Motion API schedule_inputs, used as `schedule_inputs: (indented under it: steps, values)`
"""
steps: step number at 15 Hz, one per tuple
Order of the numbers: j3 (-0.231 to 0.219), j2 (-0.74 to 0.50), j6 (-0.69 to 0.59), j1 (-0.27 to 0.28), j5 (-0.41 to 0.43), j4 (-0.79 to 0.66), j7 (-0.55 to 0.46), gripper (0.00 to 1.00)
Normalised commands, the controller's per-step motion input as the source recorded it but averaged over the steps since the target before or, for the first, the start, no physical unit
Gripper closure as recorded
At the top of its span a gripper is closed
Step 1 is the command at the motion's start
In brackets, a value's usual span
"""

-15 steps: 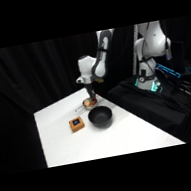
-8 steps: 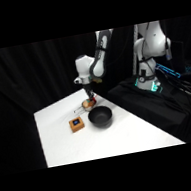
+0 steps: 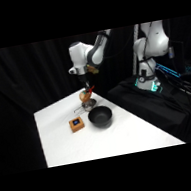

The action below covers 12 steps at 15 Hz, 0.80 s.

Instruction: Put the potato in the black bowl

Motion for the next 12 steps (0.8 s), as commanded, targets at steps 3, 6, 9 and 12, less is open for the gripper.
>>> schedule_inputs:
  steps: [3,6,9,12]
  values:
    - [0.089,-0.56,-0.44,0.112,-0.278,-0.07,0.3,0.94]
    - [0.184,-0.46,-0.26,0.131,-0.149,-0.16,0.26,0.94]
    - [0.208,-0.36,-0.05,0.175,-0.015,-0.26,0.22,0.94]
    - [0.162,-0.21,0.13,0.177,0.1,-0.24,0.13,0.94]
